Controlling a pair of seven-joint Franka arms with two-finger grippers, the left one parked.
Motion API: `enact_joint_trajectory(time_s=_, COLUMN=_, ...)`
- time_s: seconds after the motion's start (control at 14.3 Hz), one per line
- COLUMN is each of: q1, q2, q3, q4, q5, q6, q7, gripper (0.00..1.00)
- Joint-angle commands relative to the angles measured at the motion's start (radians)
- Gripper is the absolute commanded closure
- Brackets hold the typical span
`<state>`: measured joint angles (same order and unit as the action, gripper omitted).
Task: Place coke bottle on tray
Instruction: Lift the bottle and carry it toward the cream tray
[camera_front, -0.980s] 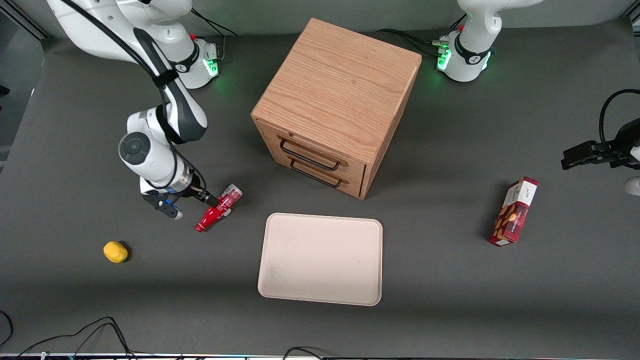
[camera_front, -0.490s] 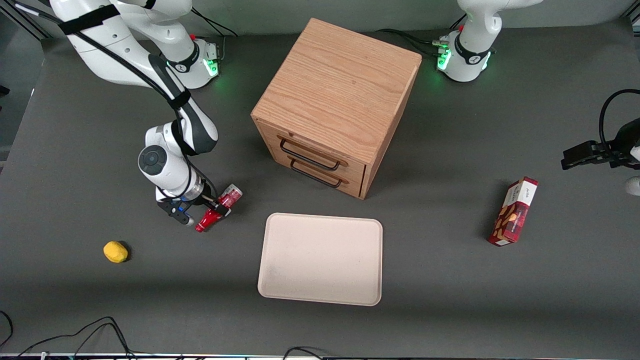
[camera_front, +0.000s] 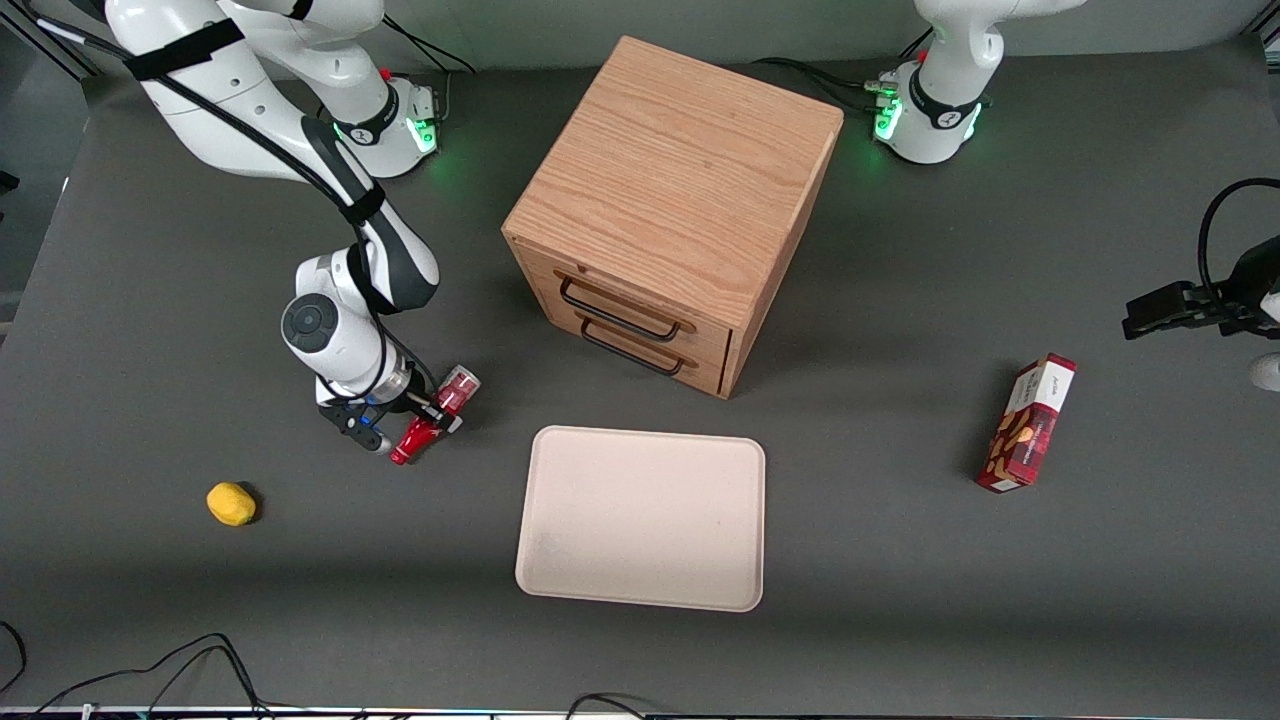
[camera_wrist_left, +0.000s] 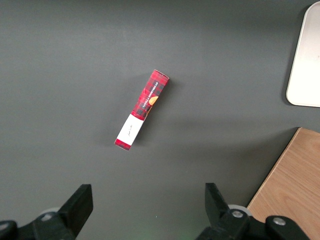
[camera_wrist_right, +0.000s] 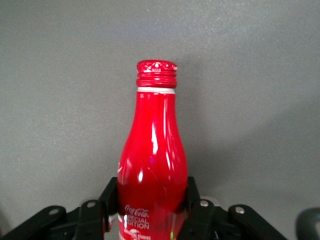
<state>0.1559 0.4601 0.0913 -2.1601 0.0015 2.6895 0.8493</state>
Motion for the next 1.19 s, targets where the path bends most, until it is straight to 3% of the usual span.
enact_joint_trajectory(time_s=0.0, q1=-0.003, q2=-0.026, q3=0.005, q4=0.034, q5=0.011, q6=-0.031, q7=-0.004, gripper=1.00)
enact_joint_trajectory(time_s=0.21, q1=-0.012, q2=-0.070, q3=0.005, q4=0.188, q5=0.003, q6=-0.282, q7=-0.039, gripper=1.00)
enact_joint_trajectory(time_s=0.42, q1=-0.015, q2=-0.061, q3=0.004, q4=0.450, q5=0.003, q6=-0.590, q7=-0.117, gripper=1.00)
enact_joint_trajectory(time_s=0.7, q1=-0.003, q2=0.012, q3=0.007, q4=0.799, q5=-0.024, q6=-0.871, q7=-0.285, gripper=1.00)
enact_joint_trajectory(time_s=0.91, q1=0.037, q2=0.109, q3=0.037, q4=1.014, q5=-0.098, q6=-0.947, q7=-0.357, gripper=1.00)
enact_joint_trajectory(time_s=1.12, q1=0.089, q2=0.239, q3=0.045, q4=1.146, q5=-0.101, q6=-0.872, q7=-0.473, gripper=1.00)
